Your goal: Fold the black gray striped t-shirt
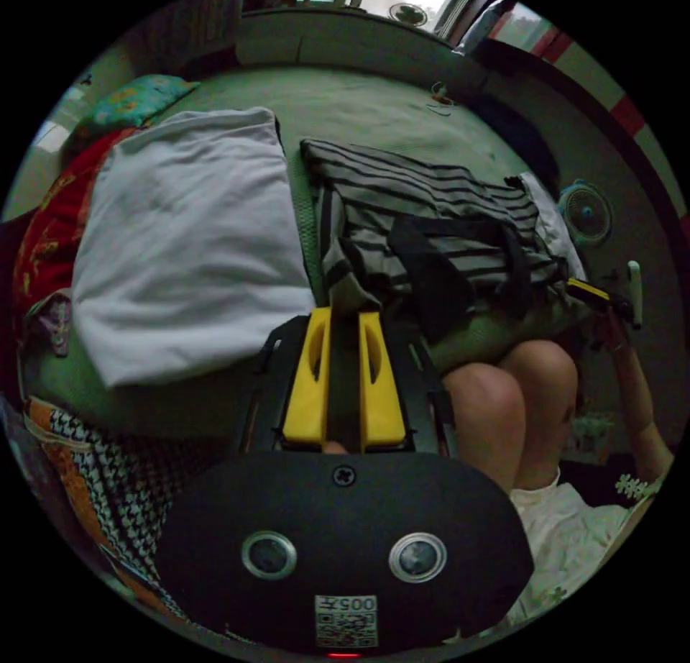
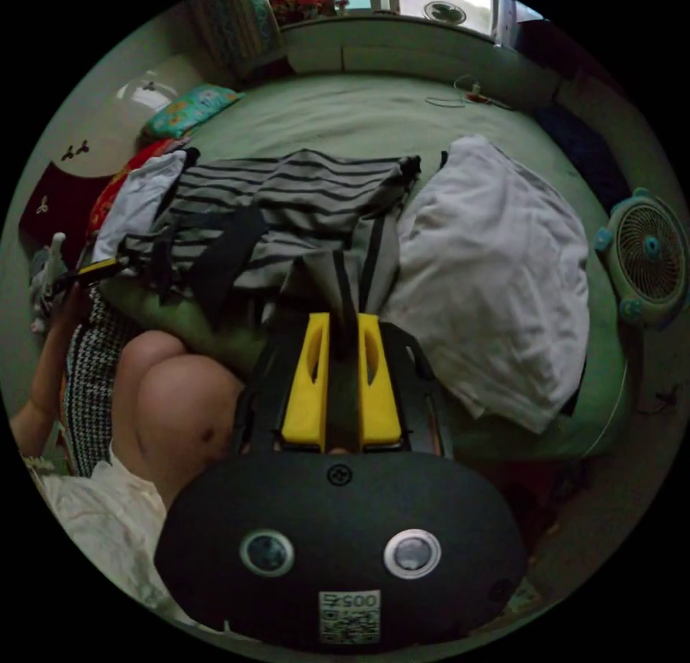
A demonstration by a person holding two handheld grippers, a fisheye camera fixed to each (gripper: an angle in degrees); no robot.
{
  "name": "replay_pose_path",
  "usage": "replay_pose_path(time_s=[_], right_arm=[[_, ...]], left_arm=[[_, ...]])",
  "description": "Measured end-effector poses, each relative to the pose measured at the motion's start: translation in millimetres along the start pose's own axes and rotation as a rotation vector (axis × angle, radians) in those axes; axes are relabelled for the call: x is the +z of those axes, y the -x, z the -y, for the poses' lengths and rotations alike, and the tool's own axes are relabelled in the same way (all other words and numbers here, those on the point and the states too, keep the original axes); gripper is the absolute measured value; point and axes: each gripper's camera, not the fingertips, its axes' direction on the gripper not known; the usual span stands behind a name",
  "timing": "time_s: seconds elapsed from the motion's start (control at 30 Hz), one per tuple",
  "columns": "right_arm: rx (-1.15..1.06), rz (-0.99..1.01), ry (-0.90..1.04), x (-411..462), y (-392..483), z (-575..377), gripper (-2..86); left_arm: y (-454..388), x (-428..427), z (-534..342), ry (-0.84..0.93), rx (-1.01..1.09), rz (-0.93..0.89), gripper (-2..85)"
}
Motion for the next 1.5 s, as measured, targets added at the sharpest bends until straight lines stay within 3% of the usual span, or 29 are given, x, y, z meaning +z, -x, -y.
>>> replay_pose_path(time_s=[0.2,0.37,0.63,0.9,1.1,1.23,1.5], right_arm=[[-0.047,-0.034,-0.018,-38.4,11.6,-11.8,7.5],[-0.143,0.062,-0.065,-46.9,44.3,8.9,8.6],[-0.395,0.061,0.076,11.1,99.7,65.6,10.7],[-0.416,0.170,0.252,65.7,81.9,92.8,7.5],[-0.451,0.197,0.254,61.1,87.6,71.4,-0.3],[-0.461,0.236,0.193,30.9,88.1,55.9,-1.4],[-0.505,0.250,0.037,-61.5,93.5,12.4,-1.6]], left_arm=[[-0.4,-31.2,-24.6,-0.032,0.040,0.010,9.9],[-14.7,-29.1,-8.4,-0.066,0.138,-0.039,11.3],[-8.4,17.8,28.6,0.099,0.295,0.040,16.9],[14.9,48.5,15.6,0.195,0.376,-0.114,18.2],[26.0,46.9,-9.6,0.183,0.368,-0.160,14.5],[29.3,31.0,-29.1,0.149,0.352,-0.148,3.0],[26.6,-12.1,-70.7,0.031,0.388,-0.125,0.5]])
